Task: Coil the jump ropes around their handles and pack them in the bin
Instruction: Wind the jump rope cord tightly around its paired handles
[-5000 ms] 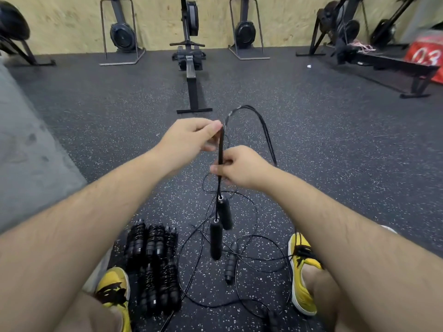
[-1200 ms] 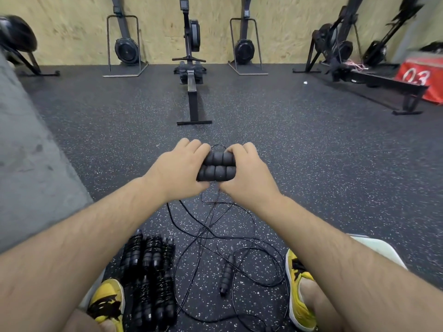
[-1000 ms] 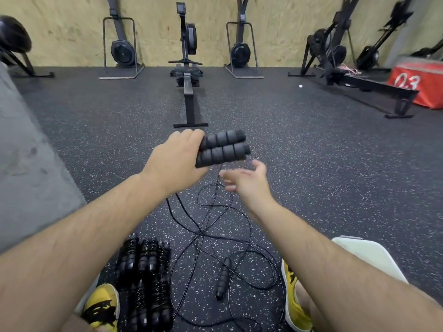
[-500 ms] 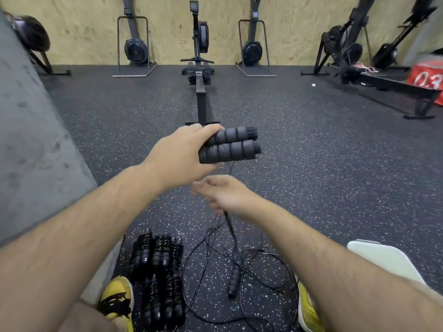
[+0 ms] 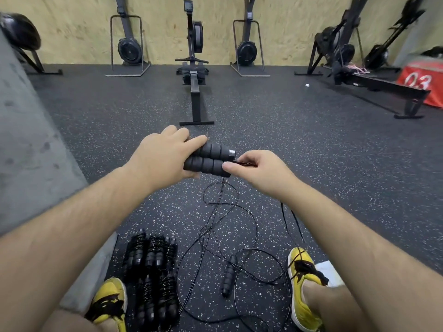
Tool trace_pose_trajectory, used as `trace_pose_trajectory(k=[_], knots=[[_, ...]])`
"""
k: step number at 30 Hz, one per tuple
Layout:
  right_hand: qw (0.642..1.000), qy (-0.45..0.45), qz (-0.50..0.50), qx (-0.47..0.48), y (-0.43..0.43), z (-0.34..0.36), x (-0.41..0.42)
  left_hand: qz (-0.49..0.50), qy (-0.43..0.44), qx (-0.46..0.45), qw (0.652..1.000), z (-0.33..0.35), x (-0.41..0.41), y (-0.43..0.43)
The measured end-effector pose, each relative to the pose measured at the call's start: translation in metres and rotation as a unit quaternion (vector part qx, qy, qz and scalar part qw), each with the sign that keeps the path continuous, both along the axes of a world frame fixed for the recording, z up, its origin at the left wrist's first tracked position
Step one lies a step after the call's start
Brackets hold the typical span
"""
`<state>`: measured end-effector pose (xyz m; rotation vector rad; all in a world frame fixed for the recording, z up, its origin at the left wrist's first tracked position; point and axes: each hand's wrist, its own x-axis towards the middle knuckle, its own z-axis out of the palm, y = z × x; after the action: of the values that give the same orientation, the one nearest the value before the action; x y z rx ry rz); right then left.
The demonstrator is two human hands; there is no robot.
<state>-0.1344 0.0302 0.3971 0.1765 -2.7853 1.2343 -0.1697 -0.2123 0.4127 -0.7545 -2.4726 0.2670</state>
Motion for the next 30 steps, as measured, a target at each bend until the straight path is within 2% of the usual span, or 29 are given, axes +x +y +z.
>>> trace_pose_trajectory(k=[4,10,15,18,21,25,28,29,30], knots=[[0.997,0.044,-0.048,0.046,-0.007,-0.003,0.001,0.026,-0.025,-0.012,0.999,-0.003,0.000,0.007],[0.986,0.102,-0.059,0.122,-0.008,0.005,0.005,0.033,-0.030,0.012,0.999,-0.009,0.002,0.015],[0.962,0.178,-0.002,0.207,-0.008,0.014,0.013,0.016,-0.036,0.036,0.999,-0.011,0.001,0.016],[0.955,0.175,0.053,0.234,0.005,0.024,0.010,-0.005,-0.057,0.039,0.998,-0.009,0.002,0.015],[0.962,0.188,0.094,0.175,0.026,0.030,-0.004,-0.064,-0.123,0.056,0.989,-0.007,0.003,0.011],[0.984,0.151,0.090,0.008,0.033,0.023,-0.016,-0.159,-0.217,0.147,0.952,-0.002,0.013,0.016],[0.978,0.073,0.093,-0.174,0.013,0.016,-0.015,-0.200,-0.233,0.273,0.912,0.004,0.023,0.025],[0.972,0.047,0.093,-0.211,0.004,0.011,-0.015,-0.201,-0.218,0.301,0.906,0.006,0.024,0.028],[0.976,0.035,0.084,-0.197,-0.005,0.006,-0.014,-0.193,-0.193,0.312,0.910,0.008,0.024,0.030]])
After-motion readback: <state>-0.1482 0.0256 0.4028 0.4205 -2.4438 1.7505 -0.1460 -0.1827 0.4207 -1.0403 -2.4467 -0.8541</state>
